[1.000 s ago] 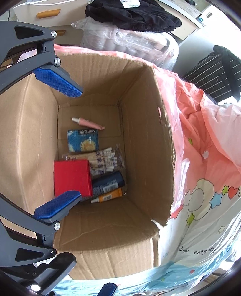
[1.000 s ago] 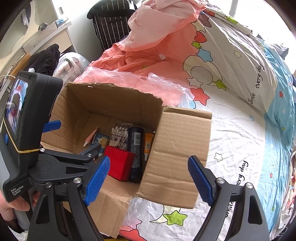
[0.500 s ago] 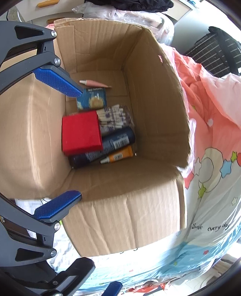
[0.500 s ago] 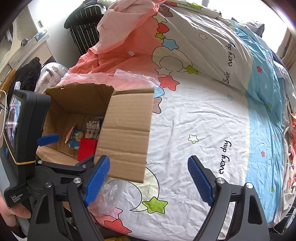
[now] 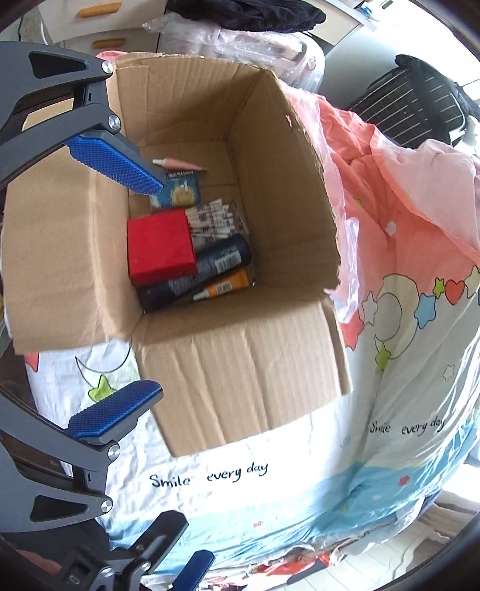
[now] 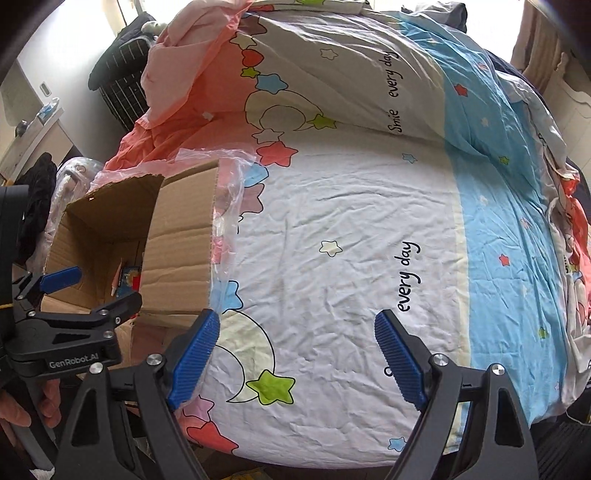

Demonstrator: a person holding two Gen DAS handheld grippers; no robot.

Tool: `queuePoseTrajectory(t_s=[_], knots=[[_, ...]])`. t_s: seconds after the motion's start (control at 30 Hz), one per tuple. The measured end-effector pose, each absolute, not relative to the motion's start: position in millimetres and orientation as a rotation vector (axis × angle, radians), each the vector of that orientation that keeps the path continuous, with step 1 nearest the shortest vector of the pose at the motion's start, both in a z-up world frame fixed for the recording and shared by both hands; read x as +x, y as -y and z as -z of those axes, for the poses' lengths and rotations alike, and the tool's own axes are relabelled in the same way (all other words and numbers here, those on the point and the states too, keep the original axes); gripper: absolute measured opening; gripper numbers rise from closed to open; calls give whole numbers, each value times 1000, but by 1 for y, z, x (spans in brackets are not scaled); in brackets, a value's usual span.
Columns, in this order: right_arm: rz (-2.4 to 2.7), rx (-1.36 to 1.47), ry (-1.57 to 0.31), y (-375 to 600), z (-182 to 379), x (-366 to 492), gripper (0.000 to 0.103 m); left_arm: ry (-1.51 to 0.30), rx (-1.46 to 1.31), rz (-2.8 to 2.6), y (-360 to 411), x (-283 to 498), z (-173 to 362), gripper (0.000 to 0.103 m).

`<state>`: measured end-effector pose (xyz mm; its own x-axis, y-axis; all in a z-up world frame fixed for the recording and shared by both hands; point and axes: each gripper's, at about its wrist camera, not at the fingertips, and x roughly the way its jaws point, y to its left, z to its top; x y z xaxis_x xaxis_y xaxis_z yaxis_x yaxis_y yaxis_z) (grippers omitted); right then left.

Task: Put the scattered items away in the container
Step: 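Withdraw both open tools from the cardboard box over the bed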

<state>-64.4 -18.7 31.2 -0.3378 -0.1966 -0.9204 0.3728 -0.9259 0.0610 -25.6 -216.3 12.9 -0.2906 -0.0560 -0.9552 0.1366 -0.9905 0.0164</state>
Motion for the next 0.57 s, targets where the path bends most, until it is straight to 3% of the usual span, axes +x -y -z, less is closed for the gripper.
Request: queuePoseTrajectory(t_s=[0.57], knots=[[2395,1610,-151,-43,-29,-54,84,-40,1883,2538,137,-18,-4,103]])
